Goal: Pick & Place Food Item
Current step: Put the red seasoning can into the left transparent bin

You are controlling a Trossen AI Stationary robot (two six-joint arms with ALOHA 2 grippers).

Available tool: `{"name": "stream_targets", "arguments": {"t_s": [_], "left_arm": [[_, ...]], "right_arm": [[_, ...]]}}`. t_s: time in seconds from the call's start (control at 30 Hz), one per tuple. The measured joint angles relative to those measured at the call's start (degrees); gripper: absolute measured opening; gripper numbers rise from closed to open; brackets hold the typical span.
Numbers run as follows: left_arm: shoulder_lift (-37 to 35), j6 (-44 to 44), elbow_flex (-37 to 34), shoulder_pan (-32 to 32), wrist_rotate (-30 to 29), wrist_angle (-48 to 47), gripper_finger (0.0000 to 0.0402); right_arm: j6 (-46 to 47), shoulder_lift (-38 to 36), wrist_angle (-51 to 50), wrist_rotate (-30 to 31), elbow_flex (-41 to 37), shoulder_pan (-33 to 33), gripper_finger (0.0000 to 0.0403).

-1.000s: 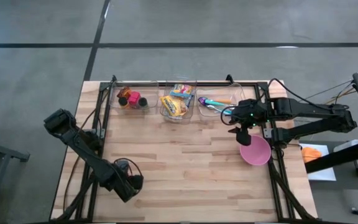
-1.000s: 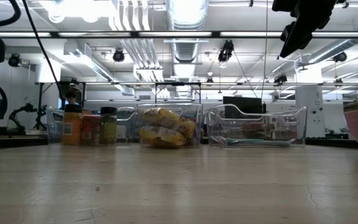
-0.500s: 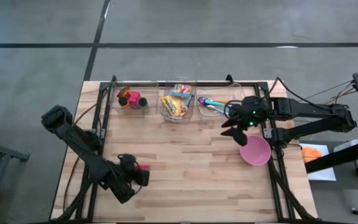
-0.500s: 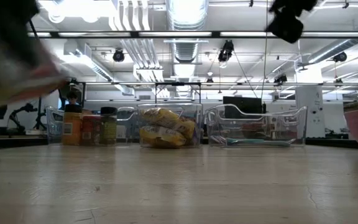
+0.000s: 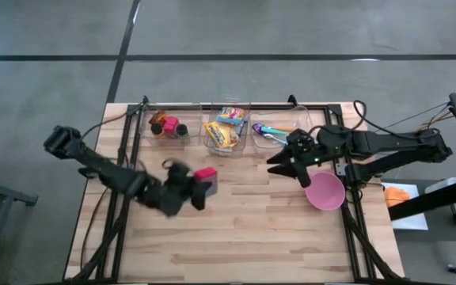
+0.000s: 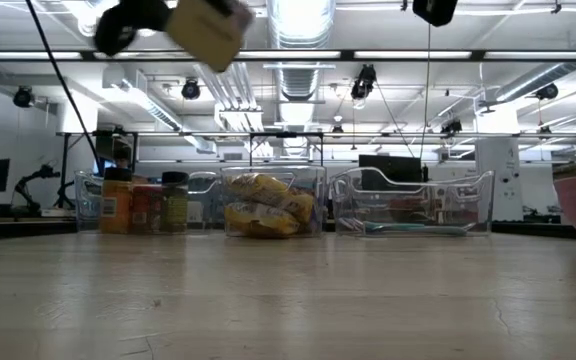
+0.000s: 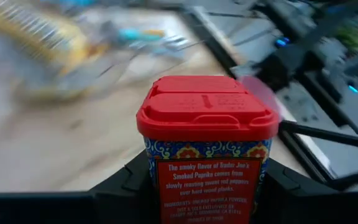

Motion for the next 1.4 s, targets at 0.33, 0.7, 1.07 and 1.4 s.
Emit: {"name": "stream_targets", "arguments": {"t_s": [0.33, 0.7, 1.07, 1.4], "left_arm": [[-3.27, 30.85, 0.02, 15.99, 19.34, 18.34, 0.0169], [-3.59, 46.45, 0.02, 27.76, 42.22, 33.07, 0.0169], [-3.59, 49.26, 0.02, 33.98, 58.11, 37.17, 0.0169], [-4.25, 49.02, 0.00, 33.99, 64.05, 39.44, 0.0169]], "right_arm": [[1.84, 1.89, 2.04, 3.55, -0.07, 0.21, 0.0200], [-1.01, 3.03, 7.54, 9.50, -0.07, 0.19, 0.0200], [-4.43, 13.83, 24.00, 14.62, -0.05, 1.01, 0.0200], [-10.52, 18.77, 26.35, 18.25, 4.42, 3.87, 0.0200]]}}
